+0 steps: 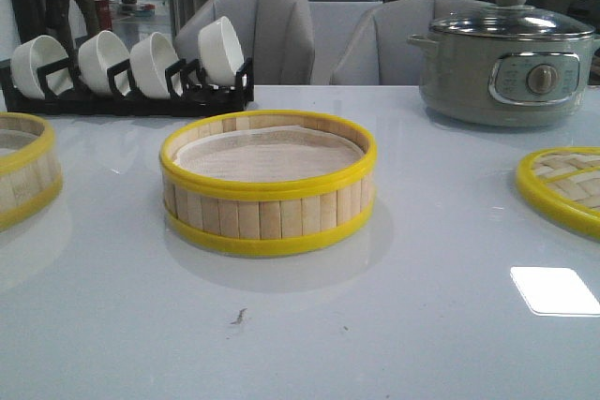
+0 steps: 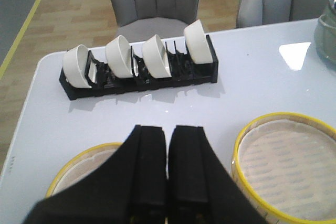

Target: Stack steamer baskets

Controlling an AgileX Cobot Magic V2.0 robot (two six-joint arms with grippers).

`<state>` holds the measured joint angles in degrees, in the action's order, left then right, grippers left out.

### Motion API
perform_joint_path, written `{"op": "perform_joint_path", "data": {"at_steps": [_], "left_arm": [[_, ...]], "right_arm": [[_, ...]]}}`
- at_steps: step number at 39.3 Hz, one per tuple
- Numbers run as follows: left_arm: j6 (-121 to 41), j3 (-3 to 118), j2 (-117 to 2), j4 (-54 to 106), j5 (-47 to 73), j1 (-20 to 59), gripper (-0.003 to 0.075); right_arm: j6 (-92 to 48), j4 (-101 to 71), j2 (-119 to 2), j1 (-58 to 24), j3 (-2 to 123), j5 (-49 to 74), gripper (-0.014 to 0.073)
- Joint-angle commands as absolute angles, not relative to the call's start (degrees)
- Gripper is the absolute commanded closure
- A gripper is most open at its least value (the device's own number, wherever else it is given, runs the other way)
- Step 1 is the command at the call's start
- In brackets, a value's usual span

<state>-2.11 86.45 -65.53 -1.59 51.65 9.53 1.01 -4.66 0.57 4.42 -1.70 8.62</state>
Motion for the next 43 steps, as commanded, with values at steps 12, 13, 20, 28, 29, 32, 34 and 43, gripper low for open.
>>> {"op": "perform_joint_path", "data": {"at_steps": [12, 13, 20, 28, 29, 32, 34, 43], "left_arm": [[-1.4, 91.7, -72.5, -5.2, 57.4, 9.9, 0.0633], [-1.4, 91.4, -72.5, -5.1, 57.3, 9.9, 0.0633], [-1.4, 89.6, -72.5, -3.5, 53.3, 9.9, 0.0633], [-1.4, 88.6, -72.6, -4.1, 53.1, 9.9, 0.0633], [-1.4, 88.6, -72.7, -4.6, 52.6, 9.9, 0.0633], [-1.4, 88.6, -72.7, -5.2, 52.1, 9.9, 0.0633], [-1.4, 88.6, -72.7, -5.3, 52.1, 9.9, 0.0633], [-1.4, 88.6, -72.9, -6.4, 52.2, 9.9, 0.0633]], "right_arm": [[0.3, -4.4, 1.8, 4.7, -0.9, 3.8, 0.0538], [0.3, -4.4, 1.8, 4.7, -0.9, 3.8, 0.0538], [0.3, -4.4, 1.8, 4.7, -0.9, 3.8, 0.0538], [0.3, -4.4, 1.8, 4.7, -0.9, 3.8, 0.0538], [0.3, -4.4, 1.8, 4.7, -0.9, 3.8, 0.0538], [0.3, -4.4, 1.8, 4.7, -0.9, 3.8, 0.0538], [0.3, -4.4, 1.8, 4.7, -0.9, 3.8, 0.0538], [0.3, -4.4, 1.8, 4.7, -0.9, 3.8, 0.0538]]}}
